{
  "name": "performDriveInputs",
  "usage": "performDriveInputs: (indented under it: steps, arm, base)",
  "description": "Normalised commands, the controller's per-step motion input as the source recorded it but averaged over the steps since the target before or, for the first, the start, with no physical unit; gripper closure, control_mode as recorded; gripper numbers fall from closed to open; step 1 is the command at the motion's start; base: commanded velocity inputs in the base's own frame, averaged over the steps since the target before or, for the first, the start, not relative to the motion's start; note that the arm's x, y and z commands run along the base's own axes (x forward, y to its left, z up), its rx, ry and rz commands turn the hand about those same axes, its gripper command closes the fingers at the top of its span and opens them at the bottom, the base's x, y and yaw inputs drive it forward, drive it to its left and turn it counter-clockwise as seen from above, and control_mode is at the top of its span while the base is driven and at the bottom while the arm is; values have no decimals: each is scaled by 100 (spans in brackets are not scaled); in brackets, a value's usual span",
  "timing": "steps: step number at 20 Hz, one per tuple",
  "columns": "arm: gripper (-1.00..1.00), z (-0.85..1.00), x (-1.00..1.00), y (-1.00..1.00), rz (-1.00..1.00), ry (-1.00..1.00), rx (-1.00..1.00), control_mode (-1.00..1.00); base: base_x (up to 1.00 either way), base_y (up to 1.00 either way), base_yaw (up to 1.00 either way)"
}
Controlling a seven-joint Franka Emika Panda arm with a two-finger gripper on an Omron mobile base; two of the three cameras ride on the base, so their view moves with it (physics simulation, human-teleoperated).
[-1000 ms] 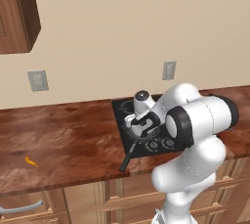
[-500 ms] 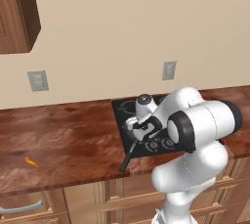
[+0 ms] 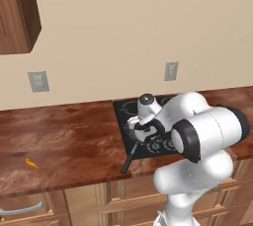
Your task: Place both pans onto different burners. Then place the avocado and the shrimp on different pans.
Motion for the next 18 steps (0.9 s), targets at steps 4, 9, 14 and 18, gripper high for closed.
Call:
performDriveInputs:
  steps: [4, 9, 14, 18]
  arm:
    - [-100, 80, -20, 4, 0, -13, 0, -100]
    - [-100, 45, -3, 17, 7, -4, 3, -100]
    - [-100, 16, 0, 22, 18, 0, 7, -100]
    - [-100, 8, 0, 30, 20, 0, 1, -100]
  base:
    - [0, 0, 0]
    - [0, 0, 0]
    - [0, 0, 0]
    - [0, 0, 0]
